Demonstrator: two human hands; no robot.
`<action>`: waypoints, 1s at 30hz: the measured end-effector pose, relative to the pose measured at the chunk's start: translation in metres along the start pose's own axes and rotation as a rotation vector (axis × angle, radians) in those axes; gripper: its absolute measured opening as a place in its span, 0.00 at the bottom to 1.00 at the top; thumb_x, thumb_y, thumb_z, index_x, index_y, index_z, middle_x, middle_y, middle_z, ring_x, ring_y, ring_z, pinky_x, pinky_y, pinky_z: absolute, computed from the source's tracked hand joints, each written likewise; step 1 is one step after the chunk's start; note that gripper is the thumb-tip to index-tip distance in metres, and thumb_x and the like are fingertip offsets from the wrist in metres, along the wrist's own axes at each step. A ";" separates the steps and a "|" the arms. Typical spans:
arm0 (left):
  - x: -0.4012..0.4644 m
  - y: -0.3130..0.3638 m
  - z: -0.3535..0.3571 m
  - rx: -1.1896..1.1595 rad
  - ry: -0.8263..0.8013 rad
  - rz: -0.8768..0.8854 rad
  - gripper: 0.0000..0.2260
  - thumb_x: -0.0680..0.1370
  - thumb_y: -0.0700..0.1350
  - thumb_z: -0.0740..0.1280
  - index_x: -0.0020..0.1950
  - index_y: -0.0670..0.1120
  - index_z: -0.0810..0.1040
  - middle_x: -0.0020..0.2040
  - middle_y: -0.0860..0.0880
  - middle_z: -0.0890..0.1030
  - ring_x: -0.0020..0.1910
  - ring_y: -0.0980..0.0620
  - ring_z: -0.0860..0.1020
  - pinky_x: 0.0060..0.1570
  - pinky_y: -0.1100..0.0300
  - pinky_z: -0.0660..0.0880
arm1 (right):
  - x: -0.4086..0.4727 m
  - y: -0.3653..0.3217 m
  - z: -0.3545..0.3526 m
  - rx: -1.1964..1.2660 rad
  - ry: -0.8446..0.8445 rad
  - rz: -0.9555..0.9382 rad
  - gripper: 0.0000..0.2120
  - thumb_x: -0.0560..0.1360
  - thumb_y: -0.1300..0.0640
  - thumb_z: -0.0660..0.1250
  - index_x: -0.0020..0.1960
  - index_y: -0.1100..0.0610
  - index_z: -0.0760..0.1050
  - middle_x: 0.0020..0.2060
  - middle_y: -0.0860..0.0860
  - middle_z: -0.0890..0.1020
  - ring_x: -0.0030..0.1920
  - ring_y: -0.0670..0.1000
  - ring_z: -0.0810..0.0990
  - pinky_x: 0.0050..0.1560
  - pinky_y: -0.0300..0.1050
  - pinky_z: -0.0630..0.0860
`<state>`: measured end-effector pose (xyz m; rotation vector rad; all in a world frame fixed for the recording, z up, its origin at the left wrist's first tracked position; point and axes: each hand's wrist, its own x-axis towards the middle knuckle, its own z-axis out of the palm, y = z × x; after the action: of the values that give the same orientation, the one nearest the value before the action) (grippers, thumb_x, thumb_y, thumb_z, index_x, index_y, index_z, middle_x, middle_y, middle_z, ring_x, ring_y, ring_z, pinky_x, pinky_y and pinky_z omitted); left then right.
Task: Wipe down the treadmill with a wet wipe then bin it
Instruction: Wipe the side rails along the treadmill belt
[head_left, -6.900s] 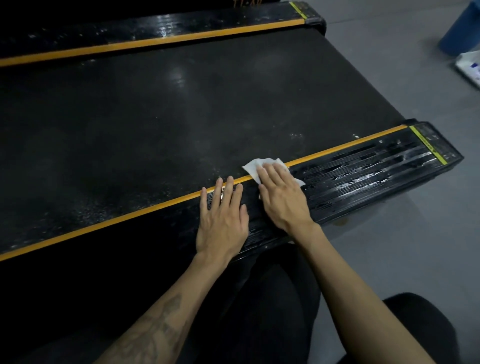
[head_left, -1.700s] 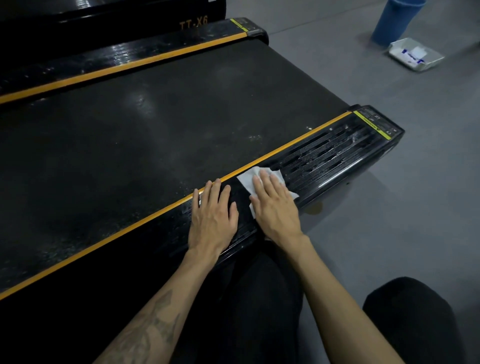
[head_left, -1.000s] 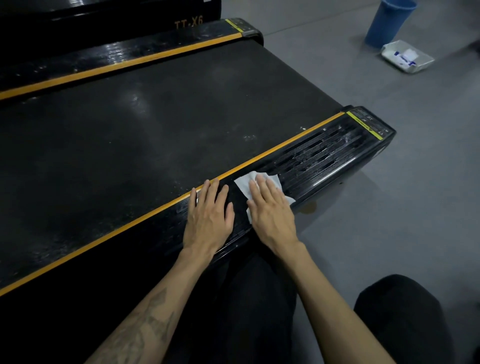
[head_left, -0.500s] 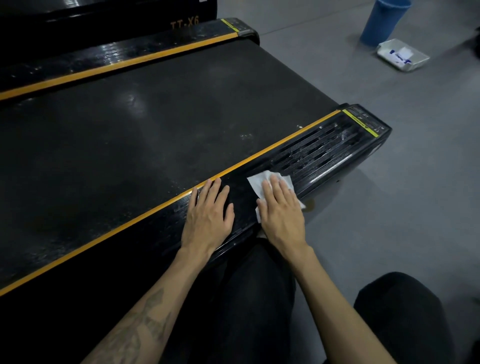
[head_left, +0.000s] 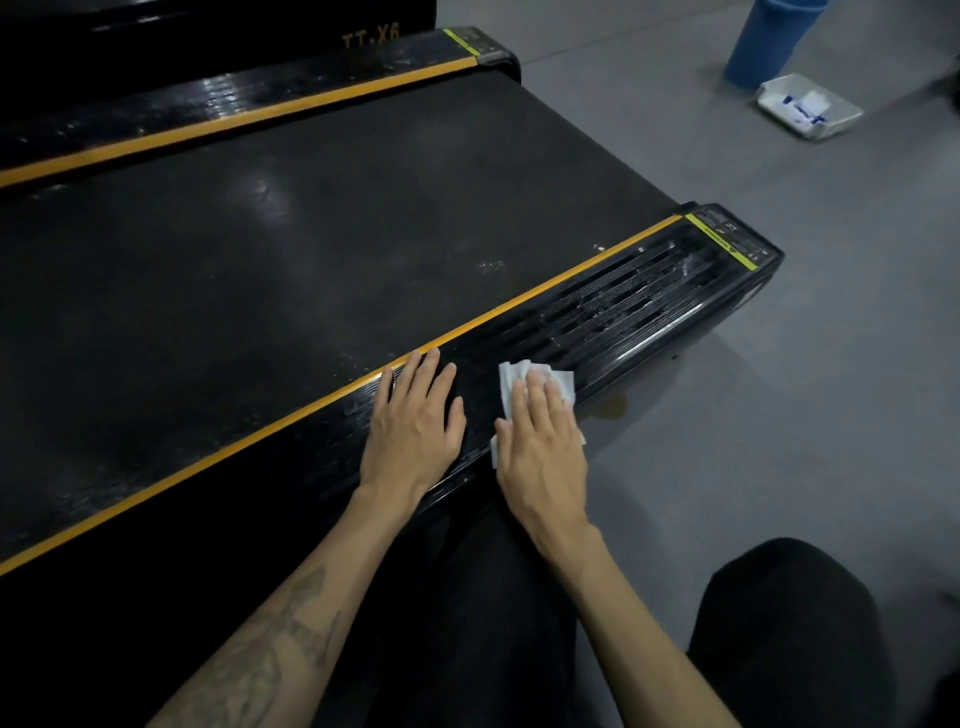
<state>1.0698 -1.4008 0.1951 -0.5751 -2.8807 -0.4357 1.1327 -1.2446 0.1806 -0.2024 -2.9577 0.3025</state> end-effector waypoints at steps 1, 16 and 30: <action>0.000 0.000 0.000 -0.002 0.000 -0.001 0.22 0.84 0.51 0.58 0.76 0.44 0.72 0.79 0.44 0.69 0.80 0.46 0.63 0.78 0.41 0.61 | 0.003 -0.001 0.000 0.008 0.003 -0.044 0.29 0.85 0.48 0.46 0.79 0.63 0.63 0.79 0.61 0.62 0.81 0.59 0.58 0.80 0.58 0.59; -0.001 0.000 -0.003 -0.004 -0.018 -0.001 0.21 0.85 0.51 0.58 0.77 0.45 0.71 0.79 0.44 0.67 0.81 0.46 0.62 0.79 0.42 0.59 | 0.019 0.023 -0.011 0.054 -0.007 -0.072 0.29 0.85 0.43 0.46 0.81 0.55 0.63 0.81 0.55 0.62 0.82 0.55 0.56 0.82 0.55 0.52; -0.002 0.001 -0.004 -0.006 -0.018 0.003 0.21 0.86 0.50 0.57 0.76 0.44 0.72 0.79 0.43 0.69 0.80 0.46 0.63 0.79 0.42 0.59 | -0.001 0.031 -0.007 0.057 0.053 0.063 0.30 0.85 0.42 0.47 0.81 0.56 0.62 0.81 0.53 0.60 0.82 0.52 0.52 0.82 0.50 0.43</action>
<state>1.0725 -1.4016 0.1988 -0.5874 -2.8964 -0.4414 1.1384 -1.2136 0.1809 -0.2924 -2.8905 0.3825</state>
